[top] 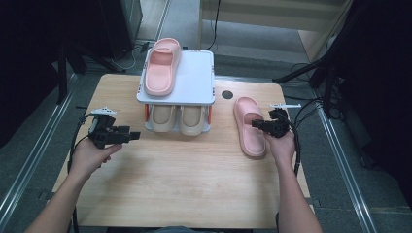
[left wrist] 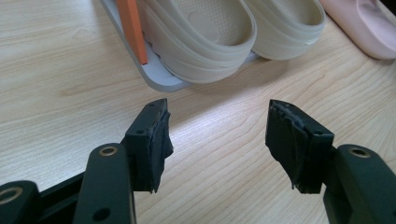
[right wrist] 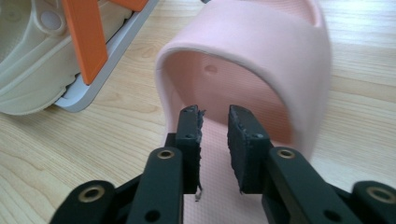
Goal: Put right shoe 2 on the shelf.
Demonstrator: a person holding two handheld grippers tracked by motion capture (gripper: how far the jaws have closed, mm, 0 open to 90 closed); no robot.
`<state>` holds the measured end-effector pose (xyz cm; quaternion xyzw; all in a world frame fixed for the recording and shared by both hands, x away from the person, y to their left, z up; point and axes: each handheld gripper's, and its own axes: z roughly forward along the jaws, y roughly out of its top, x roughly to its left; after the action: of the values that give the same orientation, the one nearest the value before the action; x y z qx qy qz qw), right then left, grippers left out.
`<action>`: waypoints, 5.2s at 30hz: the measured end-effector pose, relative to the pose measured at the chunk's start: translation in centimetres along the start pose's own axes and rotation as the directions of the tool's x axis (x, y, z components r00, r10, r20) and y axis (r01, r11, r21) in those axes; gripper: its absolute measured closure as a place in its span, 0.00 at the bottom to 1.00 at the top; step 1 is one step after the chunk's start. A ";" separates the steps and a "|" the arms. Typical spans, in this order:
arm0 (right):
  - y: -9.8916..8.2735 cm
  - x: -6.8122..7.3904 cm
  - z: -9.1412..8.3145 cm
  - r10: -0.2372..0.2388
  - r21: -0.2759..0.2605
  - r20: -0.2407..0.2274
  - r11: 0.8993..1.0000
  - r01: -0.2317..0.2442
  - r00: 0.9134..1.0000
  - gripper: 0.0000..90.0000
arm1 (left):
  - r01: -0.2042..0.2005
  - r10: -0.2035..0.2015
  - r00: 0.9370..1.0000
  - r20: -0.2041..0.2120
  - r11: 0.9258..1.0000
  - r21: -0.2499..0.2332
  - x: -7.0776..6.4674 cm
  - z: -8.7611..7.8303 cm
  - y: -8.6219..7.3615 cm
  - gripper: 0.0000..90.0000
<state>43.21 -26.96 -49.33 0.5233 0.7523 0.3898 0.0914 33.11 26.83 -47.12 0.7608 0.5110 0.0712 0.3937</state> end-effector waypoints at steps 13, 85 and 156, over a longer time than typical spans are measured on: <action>-1.6 -1.4 -2.8 0.041 -0.059 0.040 0.998 -0.038 0.998 0.74 | -0.026 0.025 1.000 0.018 0.999 0.025 -0.1 1.7 0.8 0.45; 4.5 0.3 -0.4 0.067 -0.010 0.188 0.998 -0.067 0.980 0.90 | -0.002 0.001 0.999 0.035 1.000 0.030 -0.4 0.9 -1.4 0.44; 20.5 15.0 3.0 -0.085 0.024 0.136 0.996 0.082 0.987 0.75 | -0.095 0.090 0.992 0.090 0.994 0.052 -2.0 2.1 -0.1 0.45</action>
<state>52.99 -9.56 -33.40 0.5177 0.7691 0.3415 0.1543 33.14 24.12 -48.04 0.7968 0.4593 0.0416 0.3903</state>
